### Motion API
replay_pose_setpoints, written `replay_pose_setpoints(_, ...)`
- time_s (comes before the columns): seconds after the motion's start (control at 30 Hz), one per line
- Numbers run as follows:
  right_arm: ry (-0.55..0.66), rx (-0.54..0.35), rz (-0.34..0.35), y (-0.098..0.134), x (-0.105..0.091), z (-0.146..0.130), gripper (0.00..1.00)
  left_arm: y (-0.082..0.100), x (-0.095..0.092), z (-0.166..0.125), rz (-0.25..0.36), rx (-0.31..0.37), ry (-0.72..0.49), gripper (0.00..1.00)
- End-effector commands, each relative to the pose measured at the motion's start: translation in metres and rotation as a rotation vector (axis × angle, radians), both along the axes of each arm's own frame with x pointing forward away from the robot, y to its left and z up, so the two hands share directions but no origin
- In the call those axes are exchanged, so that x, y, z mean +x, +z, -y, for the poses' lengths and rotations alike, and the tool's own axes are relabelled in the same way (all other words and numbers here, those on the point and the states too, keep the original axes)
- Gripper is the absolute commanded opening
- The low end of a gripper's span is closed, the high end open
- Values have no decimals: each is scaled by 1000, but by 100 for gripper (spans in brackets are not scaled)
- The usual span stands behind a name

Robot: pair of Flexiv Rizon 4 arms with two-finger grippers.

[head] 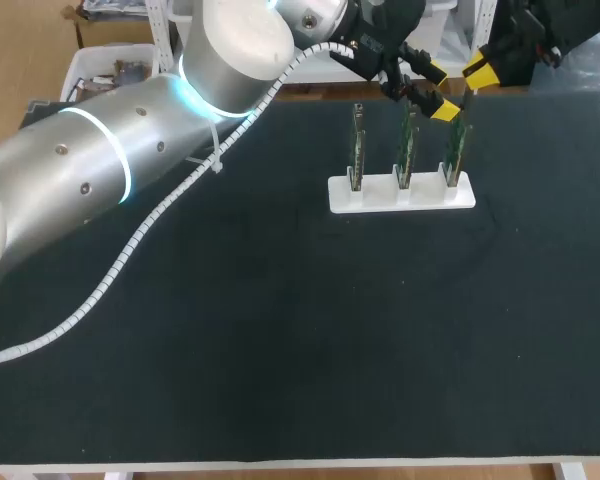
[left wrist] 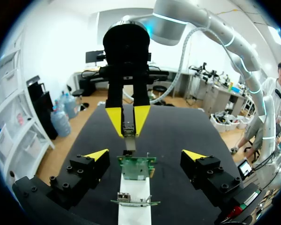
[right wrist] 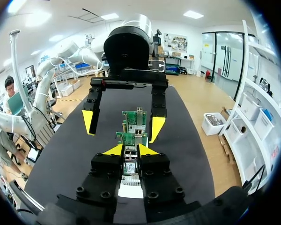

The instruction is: Pick up the optical module with the left hand, and insert it into the network port with the right hand.

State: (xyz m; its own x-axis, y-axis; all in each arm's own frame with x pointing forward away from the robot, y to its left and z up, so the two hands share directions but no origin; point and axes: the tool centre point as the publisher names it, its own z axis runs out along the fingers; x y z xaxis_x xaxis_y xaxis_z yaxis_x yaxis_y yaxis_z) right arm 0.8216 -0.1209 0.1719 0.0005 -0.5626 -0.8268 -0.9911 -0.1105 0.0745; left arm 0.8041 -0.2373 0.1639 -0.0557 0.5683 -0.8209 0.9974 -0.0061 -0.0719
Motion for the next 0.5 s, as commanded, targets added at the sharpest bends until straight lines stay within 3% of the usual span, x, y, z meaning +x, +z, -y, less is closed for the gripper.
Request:
replay_pose_setpoints(0.03, 192, 4, -132, -2, 8, 1, 0, 0, 0, 0, 0, 2, 0, 100)
replay_pose_setpoints(0.5, 187, 10, -114, 1, 10, 2, 0, 0, 0, 0, 0, 2, 0, 100)
